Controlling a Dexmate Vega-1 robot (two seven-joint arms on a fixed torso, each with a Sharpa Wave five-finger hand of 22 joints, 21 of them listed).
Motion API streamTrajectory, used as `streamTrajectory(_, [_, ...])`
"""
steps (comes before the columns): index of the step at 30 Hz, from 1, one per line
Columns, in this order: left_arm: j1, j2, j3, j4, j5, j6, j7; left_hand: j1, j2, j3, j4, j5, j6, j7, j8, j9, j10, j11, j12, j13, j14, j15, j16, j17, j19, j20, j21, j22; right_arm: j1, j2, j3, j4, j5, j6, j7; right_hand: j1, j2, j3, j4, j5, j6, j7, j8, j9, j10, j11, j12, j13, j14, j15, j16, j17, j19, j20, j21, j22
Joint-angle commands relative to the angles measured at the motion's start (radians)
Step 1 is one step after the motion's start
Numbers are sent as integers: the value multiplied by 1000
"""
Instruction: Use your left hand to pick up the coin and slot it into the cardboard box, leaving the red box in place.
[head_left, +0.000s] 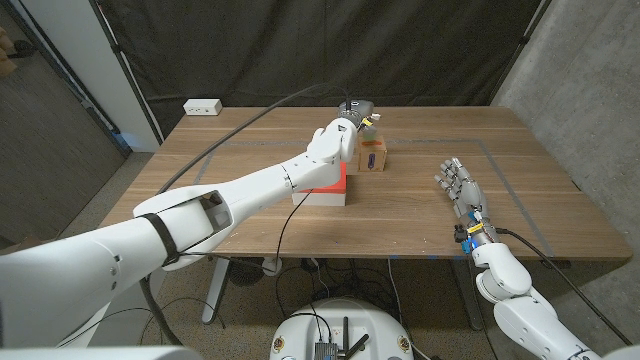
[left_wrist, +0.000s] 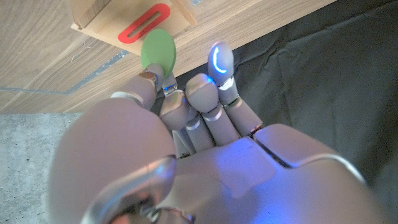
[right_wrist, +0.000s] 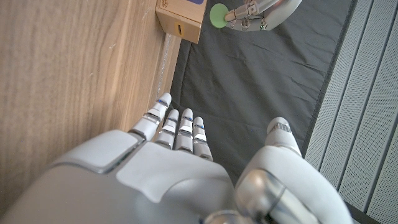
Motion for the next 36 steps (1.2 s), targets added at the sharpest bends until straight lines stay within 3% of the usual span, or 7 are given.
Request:
streamTrajectory(1, [2, -19, 7, 27, -11, -7, 20, 14, 0, 3, 0, -1, 14, -2, 2, 3, -2, 0, -1, -1, 6, 2, -3, 2, -3, -77, 5, 1, 4, -1, -2, 8, 5, 2, 9, 12, 0, 3, 8, 1, 4, 3, -4, 2, 8, -4, -2, 3, 6, 0, 5, 1, 9, 0, 2, 3])
streamTrajectory(36, [-6, -35, 21, 58, -41, -5, 37, 21, -2, 2, 0, 2, 17, -12, -1, 11, -1, -2, -4, -1, 3, 2, -9, 1, -6, -77, 3, -3, -6, -6, 5, 11, 12, 5, 13, 12, 1, 2, 8, 1, 5, 2, -4, 2, 8, -3, -3, 3, 6, 0, 5, 0, 10, 0, 2, 3])
